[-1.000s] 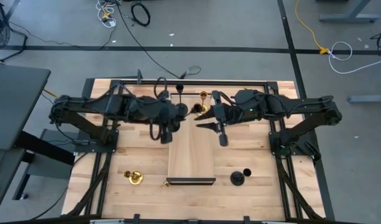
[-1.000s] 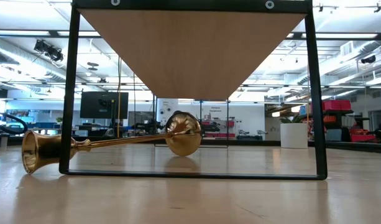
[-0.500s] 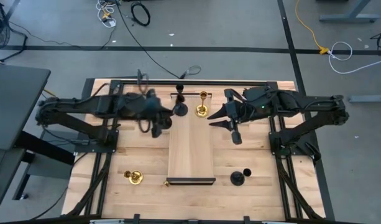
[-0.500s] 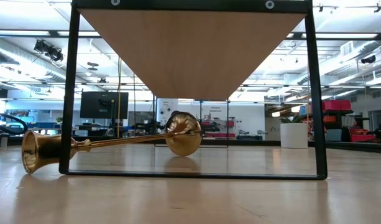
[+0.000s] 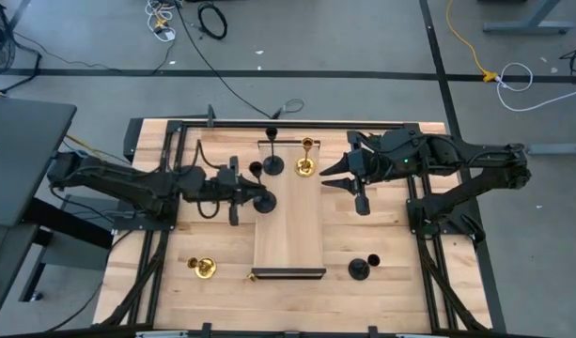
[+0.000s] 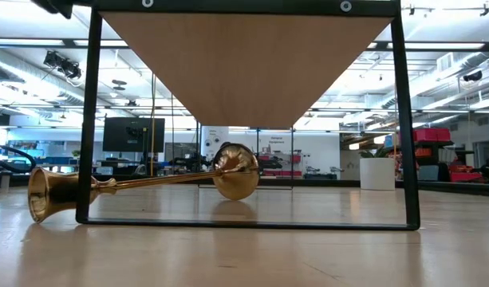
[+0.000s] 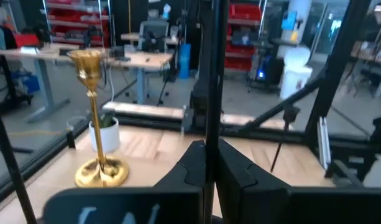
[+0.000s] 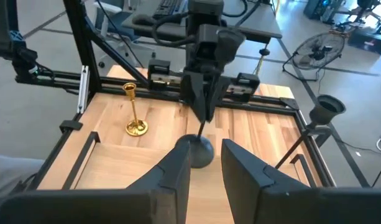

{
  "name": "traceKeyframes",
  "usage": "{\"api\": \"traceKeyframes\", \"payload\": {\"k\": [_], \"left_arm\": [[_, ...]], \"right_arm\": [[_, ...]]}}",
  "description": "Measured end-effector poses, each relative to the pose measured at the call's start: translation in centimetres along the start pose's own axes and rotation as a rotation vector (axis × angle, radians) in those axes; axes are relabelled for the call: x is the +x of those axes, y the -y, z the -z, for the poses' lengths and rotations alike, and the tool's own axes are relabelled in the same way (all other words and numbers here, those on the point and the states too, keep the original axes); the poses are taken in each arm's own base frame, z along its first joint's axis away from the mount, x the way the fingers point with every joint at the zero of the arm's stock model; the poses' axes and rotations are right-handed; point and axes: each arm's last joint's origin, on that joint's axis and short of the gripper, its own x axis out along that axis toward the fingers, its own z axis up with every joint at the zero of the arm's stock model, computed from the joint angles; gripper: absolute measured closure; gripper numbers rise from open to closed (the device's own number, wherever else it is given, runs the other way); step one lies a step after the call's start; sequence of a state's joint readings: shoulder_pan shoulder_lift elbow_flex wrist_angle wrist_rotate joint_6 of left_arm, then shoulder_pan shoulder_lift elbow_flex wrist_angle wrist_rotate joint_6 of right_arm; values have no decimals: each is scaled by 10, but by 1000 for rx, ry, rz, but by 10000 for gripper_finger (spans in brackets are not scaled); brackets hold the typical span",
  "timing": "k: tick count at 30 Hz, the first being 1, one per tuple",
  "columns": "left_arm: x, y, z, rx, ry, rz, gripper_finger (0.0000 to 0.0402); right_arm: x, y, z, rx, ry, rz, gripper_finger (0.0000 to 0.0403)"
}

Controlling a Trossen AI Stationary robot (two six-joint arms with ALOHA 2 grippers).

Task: Pick & Place candle stick holders
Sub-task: Put the black candle holder on the shelf aligned with the black candle holder

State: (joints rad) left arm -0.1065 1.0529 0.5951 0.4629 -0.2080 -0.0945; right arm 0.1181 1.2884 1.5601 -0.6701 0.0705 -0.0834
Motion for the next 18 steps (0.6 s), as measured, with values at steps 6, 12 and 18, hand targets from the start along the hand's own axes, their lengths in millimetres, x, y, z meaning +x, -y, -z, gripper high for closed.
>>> {"api": "traceKeyframes", "payload": {"k": [6, 12, 18], "left_arm": [[12, 2, 16, 38, -39, -44, 389], [25, 4, 30, 39, -63, -41, 389], [26, 6, 31, 35, -58, -30, 389]], "right_arm": [[5, -1, 5, -4, -8, 1, 312], [8, -1, 8, -8, -18, 3, 312], [8, -1, 9, -9, -21, 3, 312]]}}
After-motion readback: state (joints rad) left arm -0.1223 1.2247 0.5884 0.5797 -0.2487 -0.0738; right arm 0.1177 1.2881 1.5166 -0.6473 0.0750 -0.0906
